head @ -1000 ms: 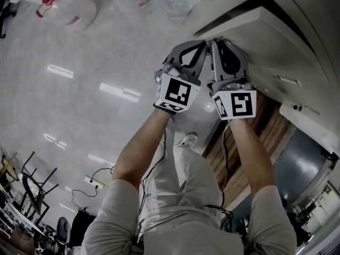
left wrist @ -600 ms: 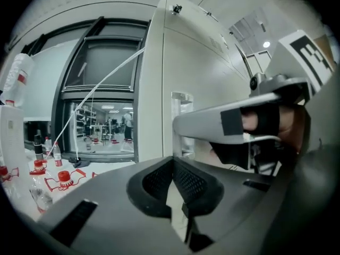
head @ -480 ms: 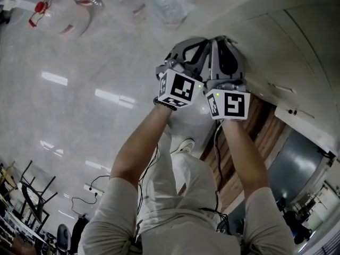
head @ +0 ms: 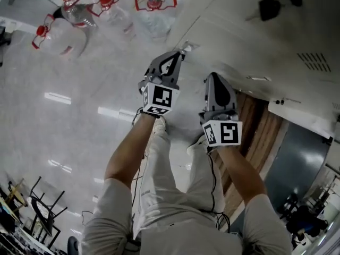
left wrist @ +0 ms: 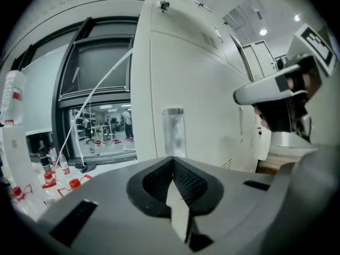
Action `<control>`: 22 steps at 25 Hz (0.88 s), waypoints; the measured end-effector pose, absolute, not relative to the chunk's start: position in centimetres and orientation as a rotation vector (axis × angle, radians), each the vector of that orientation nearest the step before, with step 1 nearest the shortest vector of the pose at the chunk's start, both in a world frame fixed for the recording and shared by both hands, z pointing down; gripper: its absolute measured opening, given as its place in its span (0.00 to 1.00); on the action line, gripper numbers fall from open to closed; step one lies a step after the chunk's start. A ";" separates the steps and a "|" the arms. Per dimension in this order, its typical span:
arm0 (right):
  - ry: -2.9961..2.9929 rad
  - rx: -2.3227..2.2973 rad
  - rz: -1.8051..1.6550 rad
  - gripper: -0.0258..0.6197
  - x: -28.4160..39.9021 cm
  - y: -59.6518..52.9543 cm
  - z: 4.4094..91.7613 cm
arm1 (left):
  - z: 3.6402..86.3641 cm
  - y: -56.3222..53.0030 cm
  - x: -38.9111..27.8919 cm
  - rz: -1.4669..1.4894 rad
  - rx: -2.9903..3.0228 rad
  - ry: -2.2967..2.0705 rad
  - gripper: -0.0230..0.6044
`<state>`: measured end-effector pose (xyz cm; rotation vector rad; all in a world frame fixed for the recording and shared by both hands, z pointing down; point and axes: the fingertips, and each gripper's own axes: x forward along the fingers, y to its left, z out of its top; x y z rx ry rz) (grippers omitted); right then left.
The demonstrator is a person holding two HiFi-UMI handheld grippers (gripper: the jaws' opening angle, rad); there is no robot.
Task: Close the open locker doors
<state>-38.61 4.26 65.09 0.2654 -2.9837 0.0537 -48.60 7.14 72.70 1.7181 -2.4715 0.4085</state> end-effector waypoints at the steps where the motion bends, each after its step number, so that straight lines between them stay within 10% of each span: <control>1: -2.978 0.274 0.096 0.05 -36.5 3.8 63.7 | 71.5 7.7 -47.5 0.414 1.726 -2.460 0.04; 22: -3.048 1.091 0.118 0.06 11.2 -22.7 35.3 | 38.2 -23.2 7.1 0.007 2.623 -1.811 0.04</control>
